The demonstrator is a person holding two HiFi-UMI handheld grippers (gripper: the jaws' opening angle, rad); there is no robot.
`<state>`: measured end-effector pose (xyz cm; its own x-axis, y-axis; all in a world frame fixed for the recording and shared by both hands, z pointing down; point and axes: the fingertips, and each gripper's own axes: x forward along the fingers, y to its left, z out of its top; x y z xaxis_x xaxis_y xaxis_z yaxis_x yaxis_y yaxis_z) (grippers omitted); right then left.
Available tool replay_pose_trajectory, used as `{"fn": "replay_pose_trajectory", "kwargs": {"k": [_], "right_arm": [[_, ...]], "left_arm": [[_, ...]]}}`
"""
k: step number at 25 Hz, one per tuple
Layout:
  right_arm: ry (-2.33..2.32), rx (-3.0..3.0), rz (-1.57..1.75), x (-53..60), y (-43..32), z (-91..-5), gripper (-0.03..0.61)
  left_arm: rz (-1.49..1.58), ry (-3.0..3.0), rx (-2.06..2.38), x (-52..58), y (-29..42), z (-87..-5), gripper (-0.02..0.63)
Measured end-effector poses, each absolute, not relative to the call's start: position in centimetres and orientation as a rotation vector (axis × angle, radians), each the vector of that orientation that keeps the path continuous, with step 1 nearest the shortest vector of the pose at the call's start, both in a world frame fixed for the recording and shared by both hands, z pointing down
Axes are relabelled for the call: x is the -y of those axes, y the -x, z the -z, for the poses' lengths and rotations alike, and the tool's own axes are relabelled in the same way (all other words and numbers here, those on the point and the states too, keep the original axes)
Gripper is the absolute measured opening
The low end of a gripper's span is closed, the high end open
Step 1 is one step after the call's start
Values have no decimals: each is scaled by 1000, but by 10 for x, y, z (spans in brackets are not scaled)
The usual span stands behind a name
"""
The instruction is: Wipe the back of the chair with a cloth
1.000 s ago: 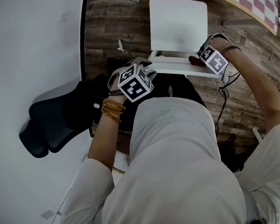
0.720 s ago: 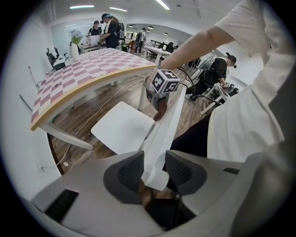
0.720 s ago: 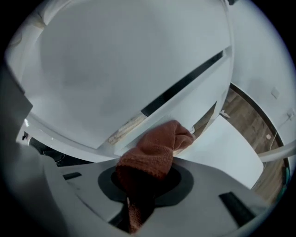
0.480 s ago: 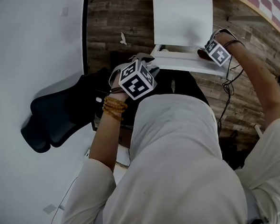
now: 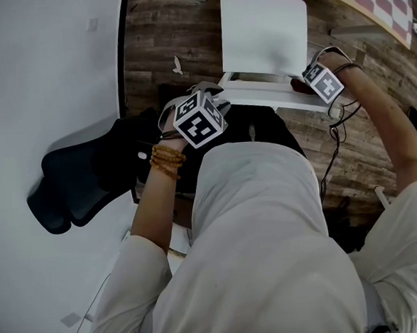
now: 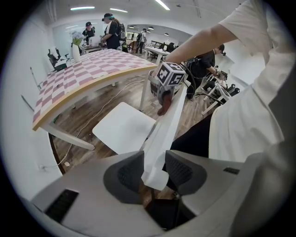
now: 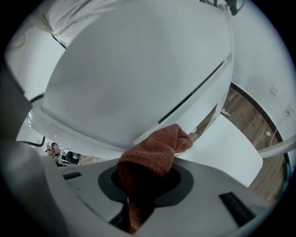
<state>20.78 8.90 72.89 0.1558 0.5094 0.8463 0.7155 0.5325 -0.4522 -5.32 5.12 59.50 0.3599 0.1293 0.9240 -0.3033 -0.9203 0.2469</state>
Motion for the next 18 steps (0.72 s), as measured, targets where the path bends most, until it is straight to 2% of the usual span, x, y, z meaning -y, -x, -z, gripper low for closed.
{"fn": "replay_pose_trajectory", "kwargs": {"k": [14,18], "right_arm": [[1076,1533,323,-95,-195,-628,83],[976,1678,196,-92,-187,-610,83]], "left_arm": [[-1621,-2258,166,-53,54,-595,178],[-1638,-2260,173,-55,53,-594,178]]}}
